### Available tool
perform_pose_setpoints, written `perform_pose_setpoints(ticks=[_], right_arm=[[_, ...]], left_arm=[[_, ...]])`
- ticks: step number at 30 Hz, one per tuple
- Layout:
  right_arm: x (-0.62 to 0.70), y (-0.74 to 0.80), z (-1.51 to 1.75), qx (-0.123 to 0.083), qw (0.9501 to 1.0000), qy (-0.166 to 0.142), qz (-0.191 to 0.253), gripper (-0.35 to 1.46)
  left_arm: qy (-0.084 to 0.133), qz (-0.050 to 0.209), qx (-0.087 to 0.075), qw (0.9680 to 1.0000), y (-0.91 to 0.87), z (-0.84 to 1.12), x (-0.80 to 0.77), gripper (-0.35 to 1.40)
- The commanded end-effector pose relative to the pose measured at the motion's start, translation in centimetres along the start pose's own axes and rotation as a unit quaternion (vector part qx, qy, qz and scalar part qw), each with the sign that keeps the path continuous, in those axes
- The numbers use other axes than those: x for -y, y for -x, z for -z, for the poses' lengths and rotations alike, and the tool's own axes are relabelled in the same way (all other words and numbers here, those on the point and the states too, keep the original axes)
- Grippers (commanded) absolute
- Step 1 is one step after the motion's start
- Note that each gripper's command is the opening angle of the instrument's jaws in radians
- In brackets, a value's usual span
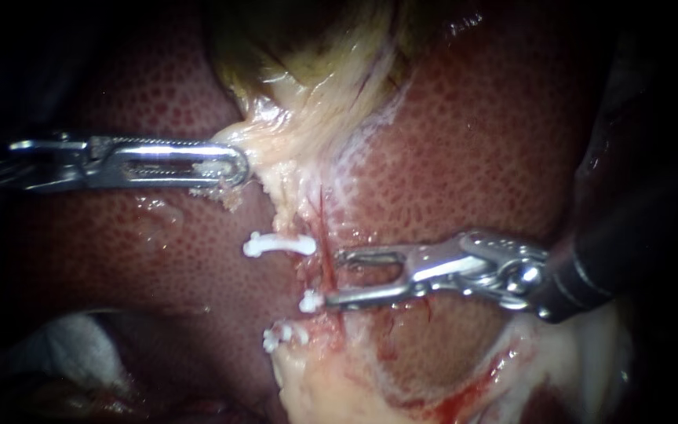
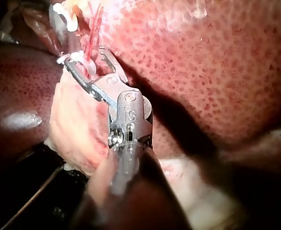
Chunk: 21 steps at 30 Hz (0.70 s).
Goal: Going back first clip right tube
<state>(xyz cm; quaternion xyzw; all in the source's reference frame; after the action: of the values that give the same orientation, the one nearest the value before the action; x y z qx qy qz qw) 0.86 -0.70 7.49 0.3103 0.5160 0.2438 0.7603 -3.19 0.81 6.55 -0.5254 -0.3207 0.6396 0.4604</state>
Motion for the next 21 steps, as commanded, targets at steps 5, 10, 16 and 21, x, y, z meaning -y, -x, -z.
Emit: perform_pose_setpoints(ticks=[5,10,16,21], right_arm=[[0.13,-0.28,0.49,0.001,0.9991,-0.012,0.041,0.49],[0.28,-0.67,0.84,0.000,0.9978,-0.018,0.063,0.49],[0.48,-0.95,1.09,-0.001,0.9970,-0.013,0.076,0.49],[0.52,-0.95,1.09,-0.001,0.9968,-0.011,0.079,0.50]], left_arm=[[0.000,0.000,0.000,1.0000,0.01,0.00,0.00,-0.35],[0.000,0.000,0.000,1.0000,0.01,0.00,0.01,-0.35],[-0.002,-0.002,-0.001,1.0000,0.06,-0.05,0.04,-0.35],[-0.003,-0.006,-0.001,1.0000,0.15,-0.16,0.16,-0.35]])
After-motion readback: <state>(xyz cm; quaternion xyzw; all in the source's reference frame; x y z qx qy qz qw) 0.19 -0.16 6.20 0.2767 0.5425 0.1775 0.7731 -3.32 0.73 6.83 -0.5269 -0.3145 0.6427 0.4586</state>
